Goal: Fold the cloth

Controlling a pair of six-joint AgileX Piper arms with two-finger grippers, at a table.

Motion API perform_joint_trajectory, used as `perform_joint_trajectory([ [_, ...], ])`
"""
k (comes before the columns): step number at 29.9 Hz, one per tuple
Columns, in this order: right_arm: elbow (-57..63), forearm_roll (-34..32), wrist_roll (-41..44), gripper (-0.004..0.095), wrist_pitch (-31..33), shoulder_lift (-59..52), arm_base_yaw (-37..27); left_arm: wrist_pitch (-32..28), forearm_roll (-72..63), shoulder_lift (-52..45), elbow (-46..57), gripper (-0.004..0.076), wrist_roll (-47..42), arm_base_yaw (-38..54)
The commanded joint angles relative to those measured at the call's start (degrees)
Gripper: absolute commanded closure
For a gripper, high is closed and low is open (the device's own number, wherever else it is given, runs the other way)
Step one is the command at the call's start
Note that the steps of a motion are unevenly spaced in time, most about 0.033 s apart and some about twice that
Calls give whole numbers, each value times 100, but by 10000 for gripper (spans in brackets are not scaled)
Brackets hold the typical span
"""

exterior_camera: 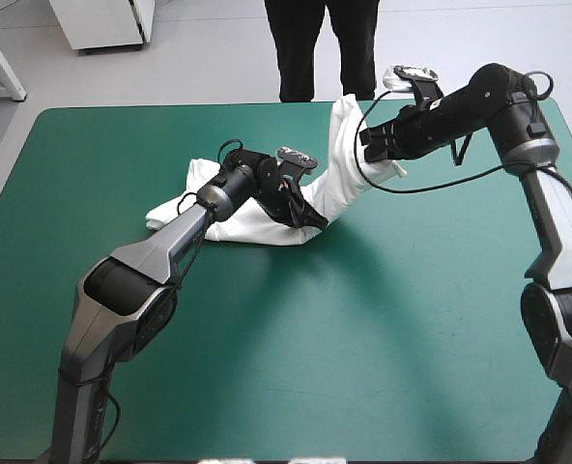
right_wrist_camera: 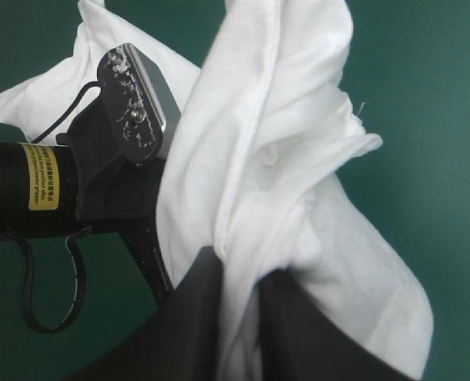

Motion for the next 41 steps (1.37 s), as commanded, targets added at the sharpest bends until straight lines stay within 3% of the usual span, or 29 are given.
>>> perform_joint_trajectory([
  [1, -210, 237, -13, 915, -14, -355, -4, 128, 2, -357, -123, 733, -255, -20],
  [11, -213, 392, -242, 915, -163, -355, -4, 1212, 557, -1844, 246, 733, -272, 581],
  [22, -235, 328, -493, 916, -1052, -236, 939, 1355, 659, -4995, 3213, 733, -278, 1282],
  [27, -235, 339, -507, 915, -1543, 14, 1416, 1316, 1091, -6131, 3909, 733, -568, 1282],
  [33, -519, 361, -582, 915, -2032, 569, 1956, 1948, 1123, -6660, 4049, 733, -788, 1282],
  [41, -1879, 413, -399, 915, -2114, 1884, 2443, 1984, 384, -6802, 4049, 733, -788, 1282],
])
